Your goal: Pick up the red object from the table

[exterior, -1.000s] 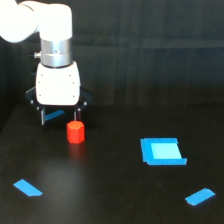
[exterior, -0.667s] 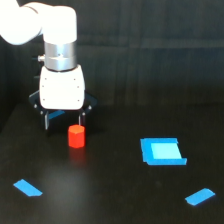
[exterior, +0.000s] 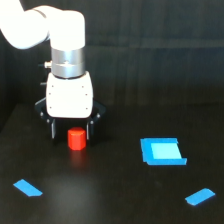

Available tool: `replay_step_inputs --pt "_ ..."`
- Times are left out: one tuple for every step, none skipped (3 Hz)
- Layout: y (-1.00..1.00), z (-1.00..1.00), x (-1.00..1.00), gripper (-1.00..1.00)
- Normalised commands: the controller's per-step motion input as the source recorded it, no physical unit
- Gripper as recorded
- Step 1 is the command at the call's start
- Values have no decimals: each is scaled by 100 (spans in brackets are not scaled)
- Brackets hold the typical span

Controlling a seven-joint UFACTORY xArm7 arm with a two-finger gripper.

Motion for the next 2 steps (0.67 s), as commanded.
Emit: replay_step_inputs --pt "13 -26 -7 -77" --pt "20 -24 -4 -100"
